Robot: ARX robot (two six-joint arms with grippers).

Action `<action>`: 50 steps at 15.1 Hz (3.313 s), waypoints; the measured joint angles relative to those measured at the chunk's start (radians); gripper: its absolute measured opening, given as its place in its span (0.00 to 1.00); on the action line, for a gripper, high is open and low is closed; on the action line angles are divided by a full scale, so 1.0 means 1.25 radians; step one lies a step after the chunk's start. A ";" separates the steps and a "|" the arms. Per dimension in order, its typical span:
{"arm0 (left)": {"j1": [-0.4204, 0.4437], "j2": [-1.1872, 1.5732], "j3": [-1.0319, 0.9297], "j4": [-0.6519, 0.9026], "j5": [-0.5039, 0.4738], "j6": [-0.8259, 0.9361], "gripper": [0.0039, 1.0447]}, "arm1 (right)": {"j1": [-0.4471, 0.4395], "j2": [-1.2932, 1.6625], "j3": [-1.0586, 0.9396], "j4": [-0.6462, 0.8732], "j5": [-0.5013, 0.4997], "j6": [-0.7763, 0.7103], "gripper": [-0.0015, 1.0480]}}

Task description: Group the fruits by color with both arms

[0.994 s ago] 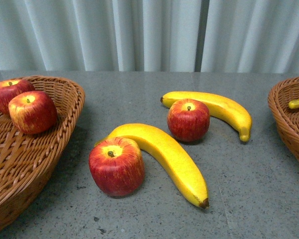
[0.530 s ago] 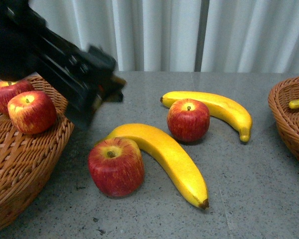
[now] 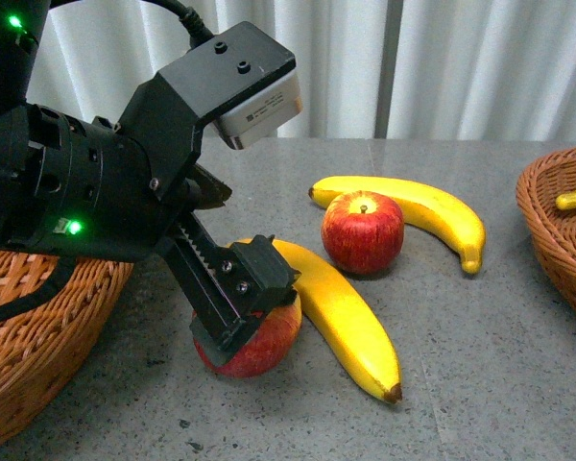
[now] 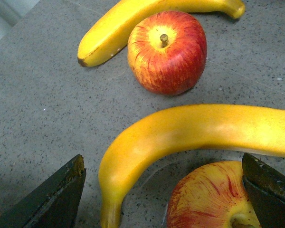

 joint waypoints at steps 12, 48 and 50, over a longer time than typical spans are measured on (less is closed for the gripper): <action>-0.019 0.000 -0.031 -0.036 0.029 -0.028 0.94 | 0.000 0.000 0.000 0.000 0.000 0.000 0.94; 0.022 -0.011 0.107 0.131 -0.108 -0.327 0.94 | 0.000 0.000 0.000 0.000 0.000 0.000 0.94; -0.016 0.094 0.191 0.100 -0.069 -0.274 0.94 | 0.000 0.000 0.000 0.000 0.000 0.000 0.94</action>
